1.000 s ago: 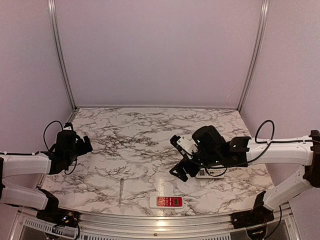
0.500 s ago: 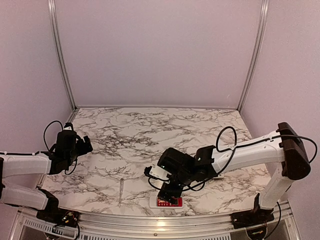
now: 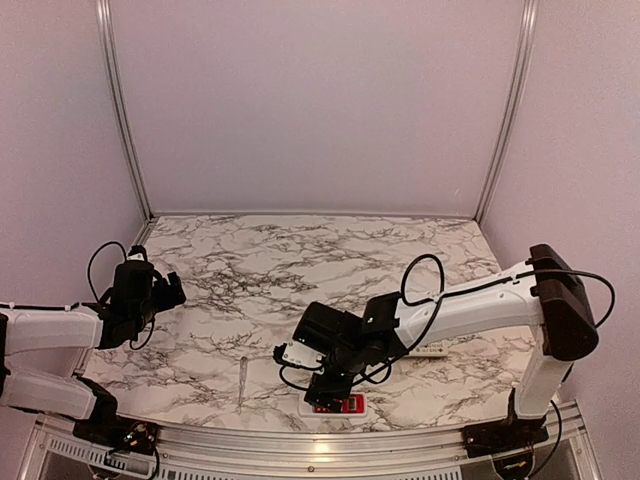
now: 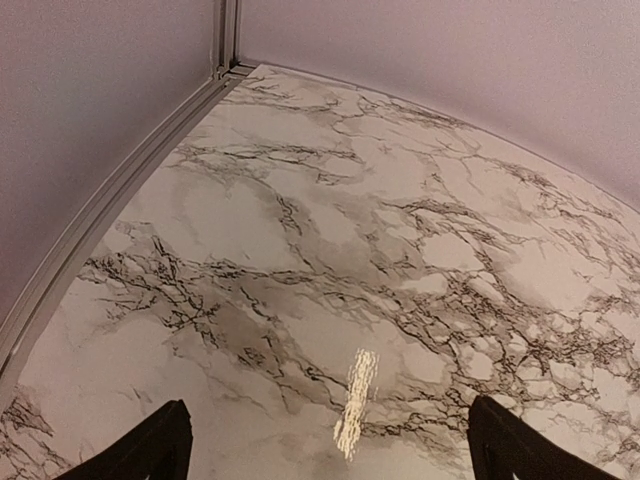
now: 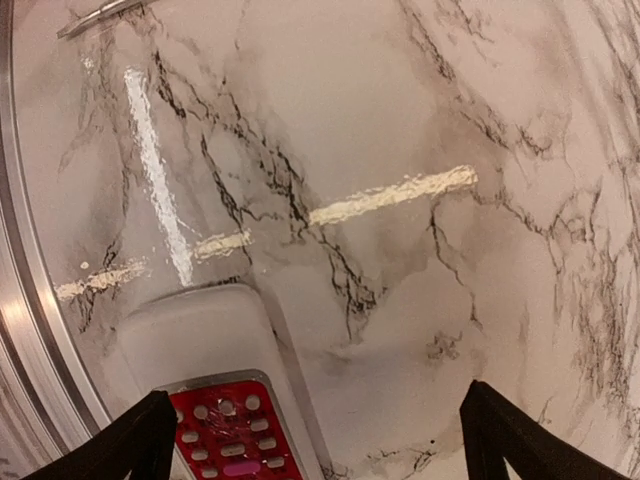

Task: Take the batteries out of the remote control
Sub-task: Pick up the remote control from the corner of the board.

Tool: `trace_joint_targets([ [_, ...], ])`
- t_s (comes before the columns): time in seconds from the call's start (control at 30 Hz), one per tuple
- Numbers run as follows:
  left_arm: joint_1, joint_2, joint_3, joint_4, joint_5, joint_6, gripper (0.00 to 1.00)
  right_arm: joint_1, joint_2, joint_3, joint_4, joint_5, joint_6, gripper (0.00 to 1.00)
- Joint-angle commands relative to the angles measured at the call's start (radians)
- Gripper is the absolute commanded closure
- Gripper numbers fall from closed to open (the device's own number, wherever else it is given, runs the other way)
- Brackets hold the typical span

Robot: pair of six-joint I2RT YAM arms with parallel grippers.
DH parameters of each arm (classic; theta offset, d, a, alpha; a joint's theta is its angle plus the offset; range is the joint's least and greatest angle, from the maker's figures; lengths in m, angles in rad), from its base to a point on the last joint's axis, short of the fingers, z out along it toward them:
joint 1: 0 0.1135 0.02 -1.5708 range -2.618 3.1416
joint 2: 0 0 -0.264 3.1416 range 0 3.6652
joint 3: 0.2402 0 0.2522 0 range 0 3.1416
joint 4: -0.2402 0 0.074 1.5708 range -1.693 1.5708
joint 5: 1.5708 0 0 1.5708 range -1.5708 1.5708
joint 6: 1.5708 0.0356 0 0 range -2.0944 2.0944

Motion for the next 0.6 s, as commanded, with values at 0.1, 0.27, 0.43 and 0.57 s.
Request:
trace_joint_targets([
  [0.1, -0.005, 0.013, 0.030, 0.015, -0.018, 0.005, 0.01, 0.015, 0.052, 0.073, -0.061, 0.014, -0.015, 0.04],
  [0.27, -0.006, 0.014, 0.031, 0.015, -0.018, 0.005, 0.01, 0.015, 0.084, 0.093, -0.078, 0.017, -0.014, 0.04],
  [0.43, -0.006, 0.014, 0.030, 0.015, -0.019, 0.005, 0.01, 0.020, 0.092, 0.102, -0.088, 0.011, -0.011, 0.05],
  [0.57, -0.005, 0.014, 0.031, 0.015, -0.019, 0.006, 0.01, 0.044, 0.081, 0.100, -0.099, -0.002, -0.025, 0.05],
])
